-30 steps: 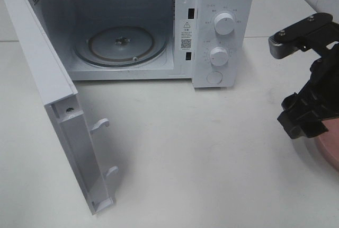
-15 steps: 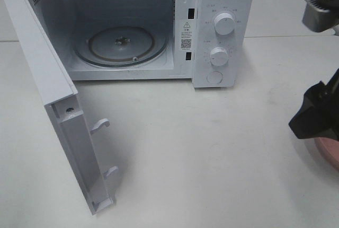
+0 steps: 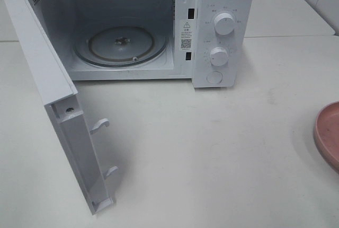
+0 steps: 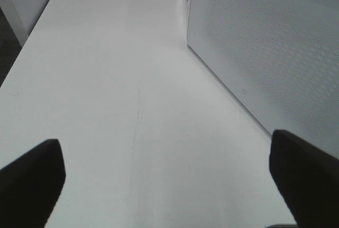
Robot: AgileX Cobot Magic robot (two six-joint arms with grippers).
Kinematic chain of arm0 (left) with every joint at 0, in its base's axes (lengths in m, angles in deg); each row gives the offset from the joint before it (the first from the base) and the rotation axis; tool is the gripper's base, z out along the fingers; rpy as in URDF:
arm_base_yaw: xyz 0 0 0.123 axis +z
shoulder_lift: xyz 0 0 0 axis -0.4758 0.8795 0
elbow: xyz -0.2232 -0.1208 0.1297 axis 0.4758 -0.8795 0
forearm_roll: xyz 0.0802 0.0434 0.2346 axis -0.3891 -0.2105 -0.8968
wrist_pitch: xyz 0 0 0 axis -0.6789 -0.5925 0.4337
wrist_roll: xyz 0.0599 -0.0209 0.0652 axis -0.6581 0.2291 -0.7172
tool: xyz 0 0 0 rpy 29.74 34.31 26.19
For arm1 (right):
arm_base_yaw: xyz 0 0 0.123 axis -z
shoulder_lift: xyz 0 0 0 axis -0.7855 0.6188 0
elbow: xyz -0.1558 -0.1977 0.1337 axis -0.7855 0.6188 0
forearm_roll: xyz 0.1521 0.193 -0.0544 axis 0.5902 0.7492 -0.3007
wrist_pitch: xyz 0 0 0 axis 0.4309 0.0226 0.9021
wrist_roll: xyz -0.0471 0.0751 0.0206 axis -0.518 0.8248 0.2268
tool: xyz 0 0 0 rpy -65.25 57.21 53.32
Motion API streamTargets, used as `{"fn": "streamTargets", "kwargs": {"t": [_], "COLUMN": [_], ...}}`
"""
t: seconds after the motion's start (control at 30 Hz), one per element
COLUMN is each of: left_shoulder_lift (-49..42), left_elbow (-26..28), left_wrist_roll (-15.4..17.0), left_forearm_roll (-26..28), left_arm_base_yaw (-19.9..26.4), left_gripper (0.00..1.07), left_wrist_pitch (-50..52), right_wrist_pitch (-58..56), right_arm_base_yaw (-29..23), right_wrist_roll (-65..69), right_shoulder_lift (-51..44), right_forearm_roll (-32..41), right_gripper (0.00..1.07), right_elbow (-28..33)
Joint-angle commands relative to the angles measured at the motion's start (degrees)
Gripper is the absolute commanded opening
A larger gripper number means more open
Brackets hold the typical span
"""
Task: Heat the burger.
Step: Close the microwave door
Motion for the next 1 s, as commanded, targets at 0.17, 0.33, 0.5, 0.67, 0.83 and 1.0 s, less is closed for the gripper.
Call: {"fn": "streamTargets", "kwargs": {"t": [0.17, 0.33, 0.5, 0.67, 0.83, 1.0], "left_shoulder_lift": [-0.5, -0.5, -0.5, -0.5, -0.5, -0.5], "left_elbow": [-0.1, -0.1, -0.1, -0.1, -0.1, -0.1], "left_wrist_roll": [0.1, 0.1, 0.1, 0.1, 0.1, 0.1], "left_forearm_roll": [-0.2, -0.2, -0.2, -0.2, -0.2, -0.2], "left_arm_base_yaw": [0.0, 0.0, 0.0, 0.0, 0.0, 0.0], "left_gripper": [1.0, 1.0, 1.0, 1.0, 1.0, 1.0], "left_wrist_pitch": [0.2, 0.2, 0.2, 0.2, 0.2, 0.2], "right_wrist_pitch": [-2.2, -4.9, -5.0, -3.9, -3.6, -3.6], "right_arm_base_yaw": [7.2, 13.2, 17.2, 20.1, 20.7, 20.7], "right_wrist_roll": [-0.5, -1.3, -1.3, -1.3, -1.3, -1.3], "right_shoulder_lift": [-8.8, -15.9, -22.6, -29.3, -33.5, -37.4], "right_forearm_roll": [0.0, 0.1, 0.0, 0.1, 0.2, 0.2], "right_gripper": [0.78, 0.77, 0.76, 0.76, 0.76, 0.76], "right_elbow": [3.3, 3.3, 3.3, 5.0, 7.5, 7.5]}}
